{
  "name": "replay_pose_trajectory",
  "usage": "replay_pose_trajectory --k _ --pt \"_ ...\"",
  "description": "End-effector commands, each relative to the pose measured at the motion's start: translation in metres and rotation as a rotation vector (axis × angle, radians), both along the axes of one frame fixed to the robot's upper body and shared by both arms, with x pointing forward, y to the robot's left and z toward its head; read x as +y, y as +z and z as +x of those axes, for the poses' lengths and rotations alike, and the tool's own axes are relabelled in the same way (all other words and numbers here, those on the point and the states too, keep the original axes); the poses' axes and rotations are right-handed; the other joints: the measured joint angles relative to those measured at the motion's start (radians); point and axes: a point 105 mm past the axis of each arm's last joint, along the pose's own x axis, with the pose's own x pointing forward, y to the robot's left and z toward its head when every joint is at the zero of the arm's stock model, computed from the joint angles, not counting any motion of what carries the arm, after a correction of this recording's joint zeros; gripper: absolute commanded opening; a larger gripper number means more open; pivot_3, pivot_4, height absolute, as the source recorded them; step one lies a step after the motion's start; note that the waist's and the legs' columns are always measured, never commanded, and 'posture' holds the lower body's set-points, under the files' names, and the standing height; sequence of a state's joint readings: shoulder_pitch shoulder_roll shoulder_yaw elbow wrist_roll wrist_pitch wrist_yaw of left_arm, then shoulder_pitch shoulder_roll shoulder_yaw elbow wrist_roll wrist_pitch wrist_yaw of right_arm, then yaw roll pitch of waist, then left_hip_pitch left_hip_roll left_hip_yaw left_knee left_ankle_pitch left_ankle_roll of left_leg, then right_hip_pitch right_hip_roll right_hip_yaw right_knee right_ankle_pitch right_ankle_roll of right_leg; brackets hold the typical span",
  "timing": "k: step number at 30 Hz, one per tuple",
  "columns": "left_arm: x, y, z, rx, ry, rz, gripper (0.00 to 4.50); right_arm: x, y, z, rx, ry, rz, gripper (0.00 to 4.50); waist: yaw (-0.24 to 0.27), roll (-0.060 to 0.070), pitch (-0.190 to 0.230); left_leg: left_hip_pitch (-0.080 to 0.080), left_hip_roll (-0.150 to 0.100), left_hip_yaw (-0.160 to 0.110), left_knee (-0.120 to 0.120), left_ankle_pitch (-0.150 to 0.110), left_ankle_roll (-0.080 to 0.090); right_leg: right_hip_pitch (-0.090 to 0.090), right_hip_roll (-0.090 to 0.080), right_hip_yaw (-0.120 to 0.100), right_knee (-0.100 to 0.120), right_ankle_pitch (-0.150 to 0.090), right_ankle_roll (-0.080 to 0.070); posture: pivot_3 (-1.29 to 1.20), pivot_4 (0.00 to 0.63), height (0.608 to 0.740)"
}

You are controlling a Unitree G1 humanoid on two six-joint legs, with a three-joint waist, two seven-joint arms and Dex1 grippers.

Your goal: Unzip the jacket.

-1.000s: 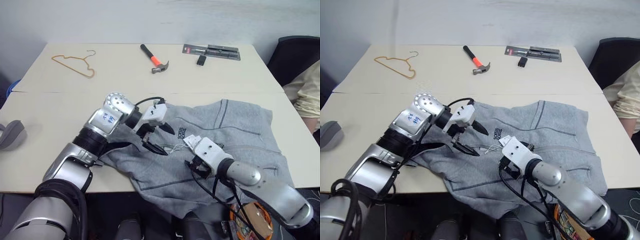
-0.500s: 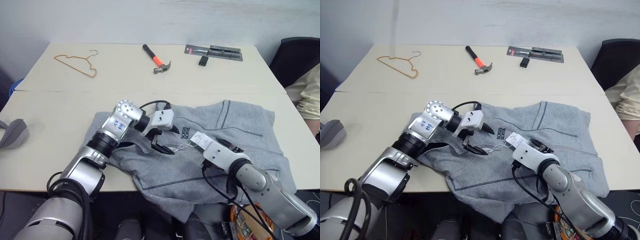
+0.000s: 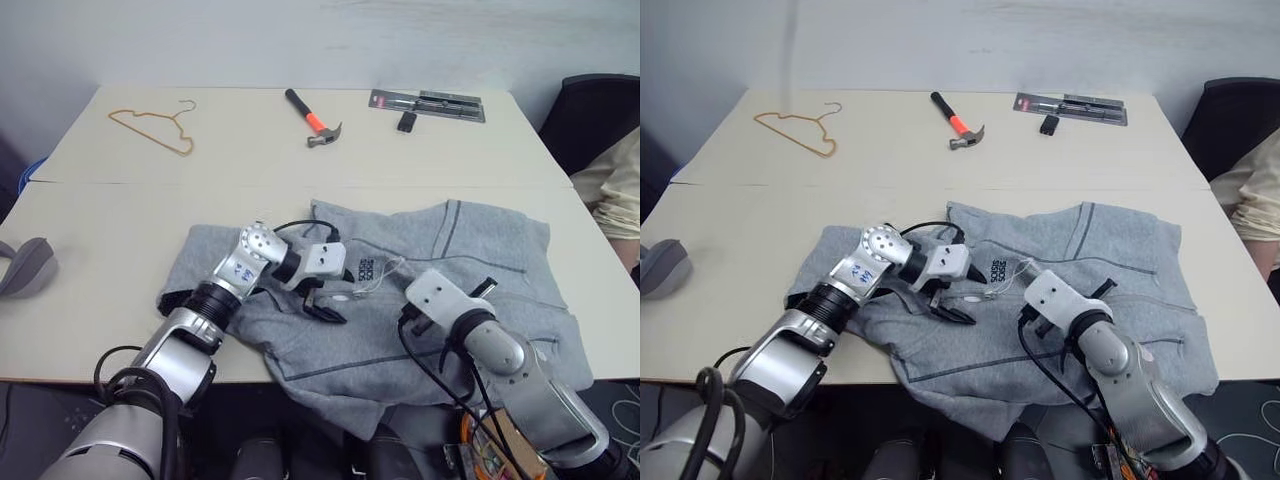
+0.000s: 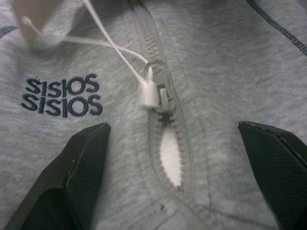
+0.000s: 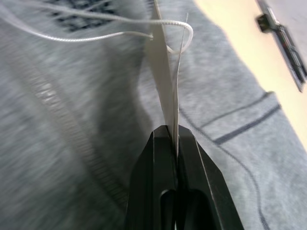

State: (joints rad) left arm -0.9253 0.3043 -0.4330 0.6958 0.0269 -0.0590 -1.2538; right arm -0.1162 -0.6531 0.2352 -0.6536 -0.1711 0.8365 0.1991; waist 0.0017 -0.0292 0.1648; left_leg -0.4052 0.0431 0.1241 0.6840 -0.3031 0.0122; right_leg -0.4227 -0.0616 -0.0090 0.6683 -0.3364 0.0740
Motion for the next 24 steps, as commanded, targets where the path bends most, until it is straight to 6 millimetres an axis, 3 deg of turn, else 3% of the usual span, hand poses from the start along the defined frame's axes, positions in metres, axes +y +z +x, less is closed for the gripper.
replay_pose_trajectory --k 1,7,12,13,16,21,24 --pt "0.008 -0.021 0.005 0.012 0.066 0.049 4.5 -0.031 0.029 0.0 -0.092 -0.11 0.027 0.01 0.002 0.0 0.0 0.001 0.0 0.0 0.0 0.0 0.0 0.002 0.0 0.0 -0.001 0.0 0.0 0.0 0.15 0.74" --pt "0.014 -0.029 0.013 0.008 0.131 0.039 4.5 -0.111 0.047 -0.018 -0.111 -0.367 0.136 0.01 0.01 0.001 -0.001 0.014 0.0 -0.004 -0.002 -0.005 0.009 0.019 -0.001 -0.004 -0.007 0.0 0.001 0.0 0.15 0.74" --pt "0.02 -0.028 0.011 0.006 0.129 0.03 4.5 -0.197 0.061 -0.05 -0.151 -0.619 0.205 0.01 0.002 0.003 -0.002 0.019 0.0 -0.005 -0.003 -0.006 0.009 0.025 0.0 -0.004 -0.009 0.0 0.001 0.0 0.15 0.74" --pt "0.022 -0.028 0.011 0.004 0.133 0.028 4.5 -0.224 0.067 -0.059 -0.167 -0.69 0.217 0.01 -0.001 0.004 -0.003 0.02 0.0 -0.005 -0.003 -0.006 0.009 0.025 0.0 -0.004 -0.009 0.0 0.001 0.0 0.15 0.74" --pt "0.025 -0.027 0.01 0.002 0.139 0.024 4.5 -0.278 0.084 -0.078 -0.22 -0.811 0.26 0.01 -0.003 0.006 -0.003 0.021 0.0 -0.004 -0.004 -0.006 0.009 0.026 0.0 -0.004 -0.009 0.0 0.001 0.0 0.15 0.74" --pt "0.026 -0.026 0.009 -0.003 0.146 0.016 4.5 -0.332 0.105 -0.089 -0.296 -0.904 0.32 0.01 -0.016 0.007 -0.004 0.035 -0.002 0.001 -0.018 -0.006 0.008 0.033 -0.001 0.001 -0.013 0.0 0.0 0.0 0.15 0.74" --pt "0.025 -0.024 0.01 -0.001 0.158 -0.007 4.5 -0.338 0.108 -0.078 -0.31 -0.879 0.352 0.01 -0.027 0.01 -0.004 0.036 -0.003 0.002 -0.02 -0.005 0.007 0.032 -0.001 0.003 -0.013 0.0 0.0 0.0 0.15 0.74"
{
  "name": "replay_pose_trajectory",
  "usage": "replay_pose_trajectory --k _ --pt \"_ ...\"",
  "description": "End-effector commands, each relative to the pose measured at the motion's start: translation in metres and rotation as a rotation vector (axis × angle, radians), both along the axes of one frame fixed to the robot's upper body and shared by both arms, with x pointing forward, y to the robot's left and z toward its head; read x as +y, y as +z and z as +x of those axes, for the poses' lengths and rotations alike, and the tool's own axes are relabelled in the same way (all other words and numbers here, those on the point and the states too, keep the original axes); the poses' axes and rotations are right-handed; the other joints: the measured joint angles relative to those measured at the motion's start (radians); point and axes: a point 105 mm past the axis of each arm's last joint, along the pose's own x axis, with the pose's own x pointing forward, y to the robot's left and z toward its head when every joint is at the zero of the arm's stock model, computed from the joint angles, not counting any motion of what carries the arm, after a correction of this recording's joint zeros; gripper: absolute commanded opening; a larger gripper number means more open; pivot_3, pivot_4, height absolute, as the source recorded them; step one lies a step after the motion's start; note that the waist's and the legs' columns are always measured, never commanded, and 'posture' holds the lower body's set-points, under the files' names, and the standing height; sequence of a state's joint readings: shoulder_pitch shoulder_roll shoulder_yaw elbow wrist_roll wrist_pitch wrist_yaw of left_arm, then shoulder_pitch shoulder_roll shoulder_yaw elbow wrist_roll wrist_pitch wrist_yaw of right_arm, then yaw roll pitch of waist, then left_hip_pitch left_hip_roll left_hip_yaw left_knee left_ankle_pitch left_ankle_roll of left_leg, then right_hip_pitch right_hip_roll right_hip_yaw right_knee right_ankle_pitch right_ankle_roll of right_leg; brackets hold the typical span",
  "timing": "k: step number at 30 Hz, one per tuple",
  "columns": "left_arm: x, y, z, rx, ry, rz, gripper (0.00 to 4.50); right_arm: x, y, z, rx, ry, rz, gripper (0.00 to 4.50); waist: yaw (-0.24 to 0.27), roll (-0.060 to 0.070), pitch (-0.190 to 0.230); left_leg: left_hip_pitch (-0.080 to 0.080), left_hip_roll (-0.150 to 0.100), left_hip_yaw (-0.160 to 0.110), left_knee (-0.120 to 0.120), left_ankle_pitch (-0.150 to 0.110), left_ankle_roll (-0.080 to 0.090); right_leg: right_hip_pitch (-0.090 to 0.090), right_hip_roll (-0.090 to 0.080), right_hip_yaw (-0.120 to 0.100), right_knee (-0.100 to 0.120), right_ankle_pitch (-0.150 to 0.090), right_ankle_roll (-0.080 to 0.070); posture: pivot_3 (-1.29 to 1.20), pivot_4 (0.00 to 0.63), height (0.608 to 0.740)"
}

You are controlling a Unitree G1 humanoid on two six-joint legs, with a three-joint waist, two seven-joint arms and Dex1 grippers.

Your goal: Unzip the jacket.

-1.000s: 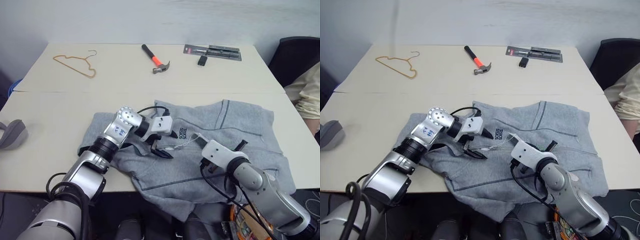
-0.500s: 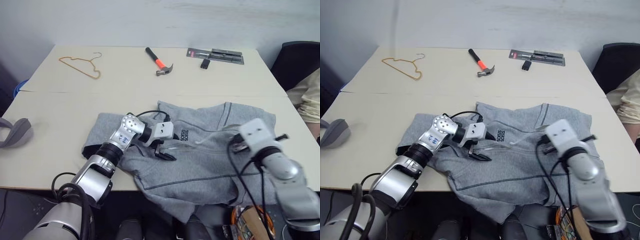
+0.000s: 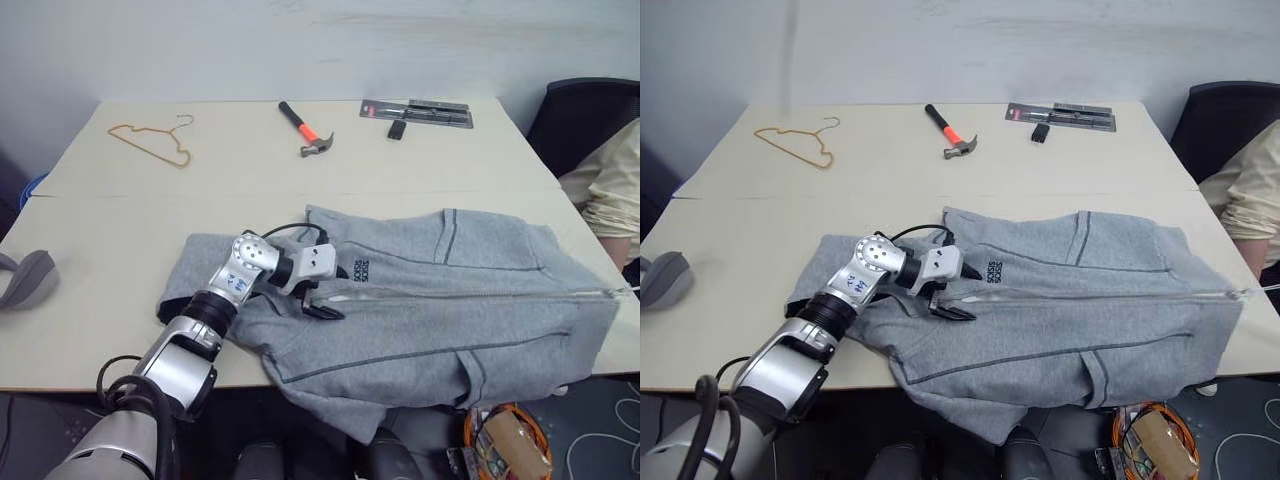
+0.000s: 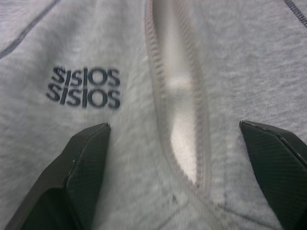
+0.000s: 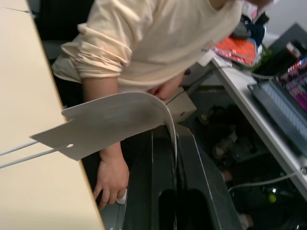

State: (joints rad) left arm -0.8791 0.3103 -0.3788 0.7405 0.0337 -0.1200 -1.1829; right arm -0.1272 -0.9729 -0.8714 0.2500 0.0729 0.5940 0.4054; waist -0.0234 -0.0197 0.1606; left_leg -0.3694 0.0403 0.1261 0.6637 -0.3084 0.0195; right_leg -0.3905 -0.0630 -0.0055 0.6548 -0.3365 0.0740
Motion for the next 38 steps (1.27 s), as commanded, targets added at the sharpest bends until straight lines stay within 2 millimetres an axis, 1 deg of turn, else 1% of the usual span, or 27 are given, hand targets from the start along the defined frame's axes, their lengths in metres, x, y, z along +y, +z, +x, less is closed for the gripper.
replay_pose_trajectory --k 1,2,3,6,8,9,10,11,12,13,14,16,17,18,19,21,24,25,26,27,28,30,32,35,36,38 --pt "0.012 -0.014 0.002 0.023 0.066 0.044 4.5 -0.004 0.021 0.007 -0.072 0.022 -0.045 0.01 -0.003 0.001 0.0 0.0 0.0 0.0 -0.001 0.001 -0.001 0.0 0.0 0.0 0.0 0.0 0.0 0.0 0.15 0.74" --pt "0.012 -0.013 0.003 0.023 0.069 0.042 4.5 0.0 0.019 0.014 -0.07 0.049 -0.046 0.01 -0.003 0.001 0.0 0.0 0.001 0.0 -0.001 0.004 -0.007 0.0 0.001 0.0 0.0 0.0 0.0 0.0 0.15 0.74" --pt "0.012 -0.013 0.003 0.023 0.074 0.039 4.5 0.008 0.016 0.022 -0.065 0.093 -0.042 0.01 -0.004 0.001 0.0 -0.001 0.001 0.0 -0.001 0.005 -0.009 -0.001 0.001 0.001 0.0 0.0 0.0 0.0 0.15 0.74" --pt "0.015 -0.015 0.002 0.016 0.087 0.04 4.5 0.014 0.02 0.035 -0.095 0.13 -0.049 0.01 -0.005 0.002 0.0 0.0 0.001 0.0 -0.001 0.005 -0.009 -0.001 0.001 0.002 0.0 0.0 0.0 0.0 0.15 0.74" --pt "0.017 -0.014 0.001 0.007 0.084 0.042 4.5 0.021 0.019 0.041 -0.064 0.197 -0.06 0.01 -0.004 0.002 0.0 0.0 0.001 0.0 -0.001 0.005 -0.009 -0.001 0.001 0.001 0.0 0.0 0.0 0.0 0.15 0.74" --pt "0.017 -0.009 -0.001 0.02 0.081 0.019 4.5 0.044 0.009 0.053 -0.023 0.325 -0.02 0.01 -0.004 0.002 0.0 0.0 0.001 0.0 -0.001 0.005 -0.01 -0.001 0.001 0.001 0.0 0.0 0.0 0.0 0.15 0.74" --pt "0.017 -0.005 -0.003 0.03 0.079 0.001 4.5 0.061 0.002 0.06 0.007 0.417 0.012 0.01 -0.005 0.002 0.0 0.0 0.001 0.0 -0.001 0.005 -0.01 -0.001 0.001 0.001 -0.001 0.0 0.0 0.0 0.15 0.74" --pt "0.018 0.005 -0.005 0.057 0.085 -0.035 4.5 0.09 -0.005 0.067 0.056 0.563 0.016 0.01 -0.005 0.002 0.0 -0.001 0.002 0.0 -0.002 0.005 -0.01 -0.001 0.001 0.001 -0.001 0.0 0.0 0.0 0.15 0.74" --pt "0.021 0.016 -0.007 0.084 0.09 -0.067 4.5 0.12 -0.012 0.071 0.108 0.711 0.014 0.01 -0.009 0.003 0.0 -0.001 0.002 0.0 -0.002 0.005 -0.01 -0.001 0.002 0.001 -0.001 0.0 0.0 0.0 0.15 0.74" --pt "0.023 0.023 -0.009 0.101 0.092 -0.085 4.5 0.137 -0.015 0.071 0.141 0.797 0.008 0.01 -0.013 0.003 0.001 -0.001 0.004 0.0 -0.002 0.005 -0.011 -0.001 0.004 0.002 -0.001 0.0 0.0 0.0 0.15 0.74" --pt "0.028 0.034 -0.014 0.145 0.087 -0.113 4.5 0.155 -0.017 0.07 0.166 0.878 0.023 0.18 -0.017 0.004 0.002 -0.001 0.005 0.0 -0.002 0.005 -0.012 -0.002 0.005 0.003 -0.001 0.0 0.0 0.0 0.15 0.74" --pt "0.041 0.054 -0.031 0.237 0.036 -0.153 4.5 0.179 -0.018 0.065 0.211 0.986 0.042 0.6 -0.021 0.006 0.006 -0.001 0.007 0.0 -0.002 0.005 -0.014 -0.003 0.007 0.004 0.0 0.0 0.0 0.0 0.15 0.74" --pt "0.05 0.067 -0.042 0.279 0.002 -0.179 4.5 0.189 -0.019 0.061 0.241 1.042 0.042 0.94 -0.021 0.007 0.007 -0.001 0.007 0.0 -0.002 0.005 -0.015 -0.003 0.008 0.004 0.0 0.0 -0.001 0.0 0.15 0.74" --pt "0.056 0.075 -0.049 0.304 -0.02 -0.193 4.5 0.195 -0.019 0.057 0.262 1.074 0.041 1.26 -0.019 0.007 0.008 -0.002 0.007 -0.001 -0.002 0.005 -0.016 -0.004 0.008 0.004 0.001 -0.001 -0.002 0.0 0.15 0.74" --pt "0.067 0.087 -0.057 0.327 -0.027 -0.209 4.5 0.201 -0.018 0.051 0.281 1.115 0.051 1.61 -0.015 0.007 0.008 -0.002 0.007 -0.001 -0.002 0.005 -0.017 -0.004 0.008 0.003 0.001 -0.002 -0.003 0.0 0.15 0.74" --pt "0.086 0.103 -0.068 0.345 -0.02 -0.214 4.5 0.207 -0.015 0.039 0.319 1.172 0.083 2.3 -0.01 0.006 0.012 -0.002 0.007 -0.002 -0.002 0.005 -0.017 -0.004 0.008 0.003 0.001 -0.002 -0.003 0.0 0.15 0.74" --pt "0.121 0.129 -0.074 0.335 0.065 -0.213 4.5 0.209 -0.007 0.015 0.39 1.252 0.142 3.34 -0.003 0.006 0.014 -0.002 0.007 -0.002 -0.002 0.005 -0.017 -0.003 0.007 0.002 0.0 -0.002 -0.003 0.0 0.15 0.74" --pt "0.132 0.134 -0.076 0.321 0.097 -0.206 4.5 0.208 -0.002 0.007 0.405 1.27 0.173 3.66 -0.001 0.005 0.015 -0.002 0.007 -0.003 -0.001 0.005 -0.016 -0.002 0.007 0.002 -0.001 -0.002 -0.003 0.0 0.15 0.74" --pt "0.139 0.137 -0.077 0.311 0.115 -0.2 4.5 0.208 0.001 0.002 0.413 1.281 0.194 3.98 -0.001 0.005 0.016 -0.002 0.006 -0.003 -0.001 0.004 -0.015 -0.002 0.006 0.001 -0.001 -0.002 -0.003 0.0 0.15 0.74" --pt "0.151 0.142 -0.079 0.289 0.148 -0.182 4.5 0.204 0.009 -0.004 0.405 1.283 0.217 4.33 -0.001 0.004 0.016 -0.002 0.006 -0.004 -0.002 0.004 -0.015 -0.002 0.006 0.001 -0.001 -0.002 -0.003 0.0 0.15 0.74" --pt "0.16 0.145 -0.08 0.267 0.175 -0.16 4.5 0.2 0.015 -0.008 0.393 1.278 0.232 4.47 -0.003 0.003 0.017 -0.001 0.006 -0.004 -0.002 0.003 -0.014 -0.001 0.005 0.0 -0.002 -0.002 -0.003 0.0 0.15 0.74" --pt "0.184 0.14 -0.085 0.203 0.233 -0.034 4.5 0.188 0.027 -0.017 0.364 1.241 0.286 4.47 -0.004 0.003 0.017 -0.001 0.006 -0.004 -0.002 0.002 -0.014 -0.001 0.004 0.0 -0.002 -0.002 -0.003 0.0 0.15 0.74" --pt "0.2 0.141 -0.09 0.173 0.265 0.022 4.5 0.182 0.033 -0.027 0.358 1.236 0.302 4.47 -0.006 0.002 0.017 -0.002 0.006 -0.003 -0.004 0.001 -0.014 -0.002 0.003 -0.001 -0.003 -0.003 -0.005 0.0 0.15 0.74" --pt "0.21 0.159 -0.084 0.101 0.343 -0.051 4.5 0.177 0.034 -0.042 0.376 1.233 0.312 4.47 -0.002 0.0 0.018 -0.001 0.006 -0.004 -0.008 -0.001 -0.01 -0.003 0.003 -0.002 -0.005 -0.004 -0.006 0.0 0.15 0.74" --pt "0.211 0.162 -0.083 0.081 0.354 -0.064 4.5 0.174 0.035 -0.044 0.371 1.22 0.313 4.47 -0.001 -0.001 0.018 -0.001 0.006 -0.004 -0.009 -0.001 -0.01 -0.003 0.003 -0.003 -0.005 -0.004 -0.007 0.0 0.15 0.74" --pt "0.21 0.161 -0.083 0.059 0.352 -0.071 4.5 0.169 0.038 -0.042 0.343 1.191 0.305 4.47 -0.002 -0.001 0.018 -0.001 0.006 -0.005 -0.011 -0.001 -0.01 -0.003 0.003 -0.003 -0.005 -0.004 -0.007 0.0 0.15 0.74"
